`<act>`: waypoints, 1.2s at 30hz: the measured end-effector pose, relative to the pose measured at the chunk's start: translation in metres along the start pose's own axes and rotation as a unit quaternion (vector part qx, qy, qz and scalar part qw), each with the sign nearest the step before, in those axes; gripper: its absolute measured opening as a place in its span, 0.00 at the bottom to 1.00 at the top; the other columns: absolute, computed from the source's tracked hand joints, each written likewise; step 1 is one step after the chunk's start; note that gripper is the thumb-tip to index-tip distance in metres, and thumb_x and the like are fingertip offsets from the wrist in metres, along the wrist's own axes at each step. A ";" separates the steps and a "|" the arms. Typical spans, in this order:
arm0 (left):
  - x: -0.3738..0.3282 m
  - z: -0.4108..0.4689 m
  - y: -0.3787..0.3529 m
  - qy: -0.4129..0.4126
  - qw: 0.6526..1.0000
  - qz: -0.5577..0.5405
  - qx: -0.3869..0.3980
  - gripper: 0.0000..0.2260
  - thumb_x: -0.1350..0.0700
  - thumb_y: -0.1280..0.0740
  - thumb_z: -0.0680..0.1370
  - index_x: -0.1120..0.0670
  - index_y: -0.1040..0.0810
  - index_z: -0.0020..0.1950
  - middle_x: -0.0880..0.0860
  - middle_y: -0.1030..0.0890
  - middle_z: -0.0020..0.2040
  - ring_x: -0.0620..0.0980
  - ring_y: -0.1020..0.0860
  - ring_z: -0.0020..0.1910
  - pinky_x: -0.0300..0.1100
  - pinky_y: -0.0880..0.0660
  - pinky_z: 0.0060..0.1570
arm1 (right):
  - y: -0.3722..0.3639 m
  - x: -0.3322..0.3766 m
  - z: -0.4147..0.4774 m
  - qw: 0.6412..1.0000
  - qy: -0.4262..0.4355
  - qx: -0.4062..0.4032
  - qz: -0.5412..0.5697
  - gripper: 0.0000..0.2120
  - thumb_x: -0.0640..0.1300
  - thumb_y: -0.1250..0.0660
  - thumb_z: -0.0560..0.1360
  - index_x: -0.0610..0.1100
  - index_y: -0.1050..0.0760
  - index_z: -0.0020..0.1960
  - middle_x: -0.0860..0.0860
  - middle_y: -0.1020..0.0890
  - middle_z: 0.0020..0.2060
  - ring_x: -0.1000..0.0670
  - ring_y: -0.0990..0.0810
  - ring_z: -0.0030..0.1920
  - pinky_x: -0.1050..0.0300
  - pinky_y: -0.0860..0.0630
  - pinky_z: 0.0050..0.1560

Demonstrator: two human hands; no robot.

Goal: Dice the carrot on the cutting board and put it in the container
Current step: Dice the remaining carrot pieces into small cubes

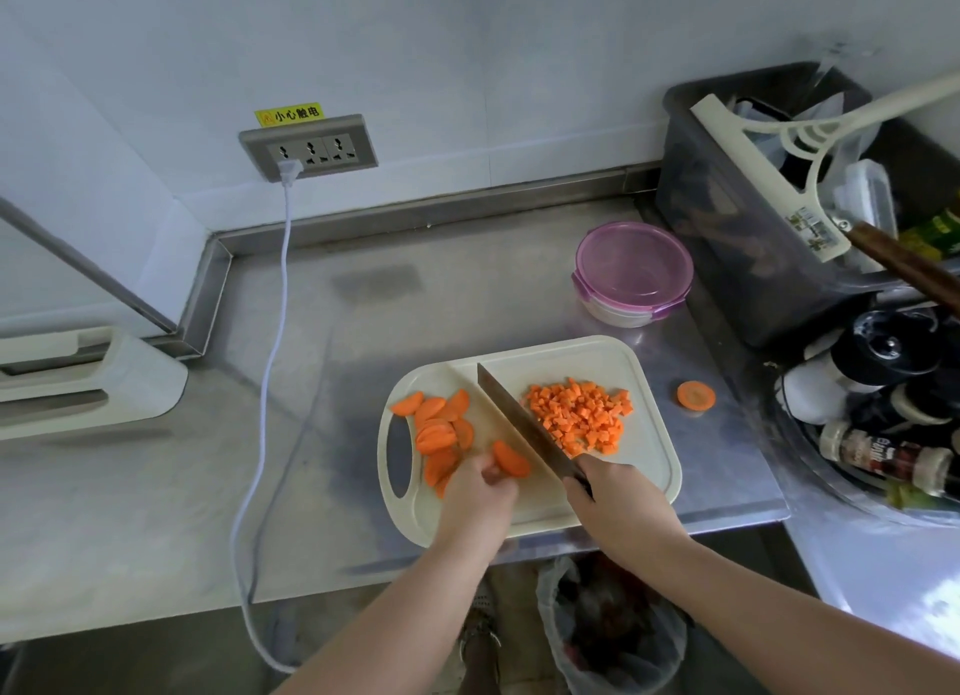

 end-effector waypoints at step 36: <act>-0.053 0.043 0.009 -0.117 0.969 0.214 -0.034 0.11 0.60 0.37 0.79 0.57 0.23 0.61 0.54 0.19 0.56 0.52 0.22 0.55 0.38 0.28 0.52 | -0.008 0.015 0.006 0.998 0.021 0.055 -0.005 0.05 0.48 0.47 0.82 0.48 0.36 0.49 0.52 0.27 0.38 0.51 0.26 0.38 0.59 0.29 0.39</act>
Point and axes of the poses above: each hand's wrist, its own z-axis towards the middle knuckle, its own y-axis out of the back of the hand, x = y × z, the point moved 9 cm from there along z, towards the middle knuckle
